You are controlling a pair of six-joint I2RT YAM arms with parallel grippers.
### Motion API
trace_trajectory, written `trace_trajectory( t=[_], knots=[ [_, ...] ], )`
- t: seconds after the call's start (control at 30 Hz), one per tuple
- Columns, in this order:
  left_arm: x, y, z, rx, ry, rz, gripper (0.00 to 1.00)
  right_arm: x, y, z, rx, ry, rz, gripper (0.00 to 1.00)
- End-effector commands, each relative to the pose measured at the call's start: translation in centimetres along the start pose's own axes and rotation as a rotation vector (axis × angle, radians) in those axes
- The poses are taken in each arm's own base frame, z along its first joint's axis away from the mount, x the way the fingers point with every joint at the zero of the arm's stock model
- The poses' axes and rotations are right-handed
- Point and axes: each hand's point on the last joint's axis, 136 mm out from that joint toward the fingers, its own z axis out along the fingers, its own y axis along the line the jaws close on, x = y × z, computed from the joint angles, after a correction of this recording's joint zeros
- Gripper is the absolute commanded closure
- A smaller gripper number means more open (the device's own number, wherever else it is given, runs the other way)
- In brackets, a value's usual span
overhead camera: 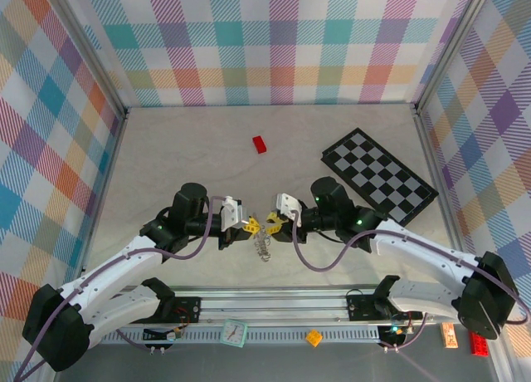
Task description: Put the keys on the keyring
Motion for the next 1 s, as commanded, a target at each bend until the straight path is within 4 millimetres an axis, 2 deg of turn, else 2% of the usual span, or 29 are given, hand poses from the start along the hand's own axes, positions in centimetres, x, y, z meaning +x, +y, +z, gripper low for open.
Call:
trace_trajectory(
  t=[0.0,0.2,0.37,0.47,0.57,0.67,0.97],
  knots=[
    [-1.9,-0.6,-0.2,0.028,-0.068,0.066,1.00,-1.1,0.1,0.4,-0.041,-0.045,0.009,0.72],
    [-1.9,-0.7,-0.2,0.035,-0.073,0.061,1.00,-1.5,0.1,1.0,-0.065,-0.061,0.015,0.83],
    [-1.9,-0.3,-0.2,0.015,-0.063,0.060,0.98,-1.6,0.1,1.0,-0.072,-0.058,0.007,1.00],
    [-1.6,0.2,-0.3,-0.015,-0.032,0.063,0.84,-1.4,0.1,0.7,-0.062,-0.025,-0.012,1.00],
    [-1.2,0.7,-0.4,-0.049,0.003,0.068,0.77,-0.5,-0.1,0.5,-0.050,0.054,-0.026,1.00],
    [-1.0,1.1,-0.5,-0.063,0.026,0.067,0.77,0.1,-0.1,0.3,-0.055,0.121,-0.035,1.00],
    [-1.0,1.1,-0.3,-0.050,0.038,0.067,0.82,-0.2,0.7,0.9,-0.090,0.232,-0.075,1.00]
  ],
)
